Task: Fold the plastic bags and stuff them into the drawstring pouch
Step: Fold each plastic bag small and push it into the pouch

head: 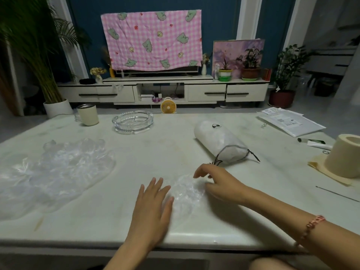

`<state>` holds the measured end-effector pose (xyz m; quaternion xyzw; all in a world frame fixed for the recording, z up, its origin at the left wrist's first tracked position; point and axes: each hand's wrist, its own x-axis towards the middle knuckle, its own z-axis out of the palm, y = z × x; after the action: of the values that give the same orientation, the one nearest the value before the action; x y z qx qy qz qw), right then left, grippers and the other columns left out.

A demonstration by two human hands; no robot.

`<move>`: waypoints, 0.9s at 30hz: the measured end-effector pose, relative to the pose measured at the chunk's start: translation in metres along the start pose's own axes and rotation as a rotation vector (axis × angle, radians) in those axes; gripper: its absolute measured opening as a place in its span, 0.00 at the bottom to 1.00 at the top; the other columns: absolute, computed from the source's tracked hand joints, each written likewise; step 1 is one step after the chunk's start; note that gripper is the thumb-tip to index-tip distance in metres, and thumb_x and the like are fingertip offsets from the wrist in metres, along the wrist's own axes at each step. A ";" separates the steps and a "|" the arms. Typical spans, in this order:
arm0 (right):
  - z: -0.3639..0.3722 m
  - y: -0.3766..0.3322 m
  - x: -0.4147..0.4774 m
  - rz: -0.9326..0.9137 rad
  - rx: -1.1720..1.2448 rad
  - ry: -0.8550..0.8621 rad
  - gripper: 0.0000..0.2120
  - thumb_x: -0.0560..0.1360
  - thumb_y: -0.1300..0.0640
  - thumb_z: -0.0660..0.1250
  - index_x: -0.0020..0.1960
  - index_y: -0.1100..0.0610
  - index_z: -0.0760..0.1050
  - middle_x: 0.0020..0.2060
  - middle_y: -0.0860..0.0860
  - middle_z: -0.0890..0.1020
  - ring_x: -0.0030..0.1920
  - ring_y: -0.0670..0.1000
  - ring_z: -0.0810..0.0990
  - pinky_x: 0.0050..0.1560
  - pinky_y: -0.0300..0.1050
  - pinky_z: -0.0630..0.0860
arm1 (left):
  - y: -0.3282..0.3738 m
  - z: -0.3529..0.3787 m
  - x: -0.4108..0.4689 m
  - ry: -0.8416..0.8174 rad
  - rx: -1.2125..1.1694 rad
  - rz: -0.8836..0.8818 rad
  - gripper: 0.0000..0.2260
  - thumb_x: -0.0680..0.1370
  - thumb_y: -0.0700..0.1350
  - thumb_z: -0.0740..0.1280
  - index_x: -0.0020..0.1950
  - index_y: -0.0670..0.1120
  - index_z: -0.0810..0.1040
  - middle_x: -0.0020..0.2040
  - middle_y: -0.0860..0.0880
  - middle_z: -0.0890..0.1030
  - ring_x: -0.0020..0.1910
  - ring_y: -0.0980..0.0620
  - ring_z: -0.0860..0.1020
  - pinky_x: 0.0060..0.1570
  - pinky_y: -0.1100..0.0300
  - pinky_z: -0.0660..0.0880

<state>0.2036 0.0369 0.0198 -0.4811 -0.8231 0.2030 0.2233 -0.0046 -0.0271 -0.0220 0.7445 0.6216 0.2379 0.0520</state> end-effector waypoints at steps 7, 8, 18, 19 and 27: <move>0.017 0.000 -0.016 -0.248 -0.358 -0.074 0.07 0.76 0.53 0.62 0.50 0.55 0.75 0.52 0.53 0.76 0.51 0.55 0.73 0.51 0.47 0.69 | 0.016 0.007 0.018 -0.226 0.135 0.008 0.44 0.64 0.73 0.30 0.77 0.54 0.44 0.77 0.52 0.39 0.75 0.54 0.36 0.70 0.57 0.32; 0.014 0.000 -0.017 -0.276 -0.400 -0.067 0.07 0.76 0.53 0.61 0.47 0.56 0.75 0.48 0.53 0.77 0.48 0.56 0.75 0.47 0.48 0.69 | 0.014 0.009 0.018 -0.258 0.158 -0.011 0.47 0.62 0.74 0.29 0.77 0.54 0.42 0.77 0.51 0.37 0.75 0.53 0.35 0.71 0.55 0.32; -0.009 -0.034 -0.012 -0.160 -0.489 -0.089 0.12 0.78 0.57 0.60 0.60 0.55 0.72 0.59 0.53 0.75 0.60 0.54 0.72 0.56 0.46 0.66 | 0.016 0.004 0.016 -0.134 0.070 -0.036 0.44 0.63 0.67 0.29 0.77 0.54 0.50 0.78 0.53 0.46 0.76 0.55 0.40 0.71 0.58 0.34; 0.002 -0.034 -0.008 -0.177 -0.452 -0.032 0.13 0.79 0.58 0.58 0.63 0.56 0.71 0.62 0.54 0.74 0.62 0.55 0.71 0.59 0.46 0.66 | 0.015 0.005 0.015 -0.094 0.117 -0.045 0.44 0.64 0.64 0.27 0.77 0.53 0.51 0.78 0.53 0.47 0.76 0.55 0.41 0.71 0.57 0.34; 0.034 0.004 -0.003 -0.086 -0.426 -0.279 0.29 0.80 0.40 0.46 0.77 0.48 0.43 0.77 0.49 0.42 0.76 0.47 0.39 0.73 0.43 0.36 | -0.002 0.007 0.011 -0.251 0.240 -0.173 0.49 0.59 0.75 0.24 0.76 0.55 0.37 0.76 0.46 0.34 0.75 0.47 0.34 0.72 0.50 0.33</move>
<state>0.1888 0.0319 -0.0108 -0.4490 -0.8899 0.0800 0.0095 -0.0022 -0.0149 -0.0263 0.7131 0.6957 0.0621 0.0603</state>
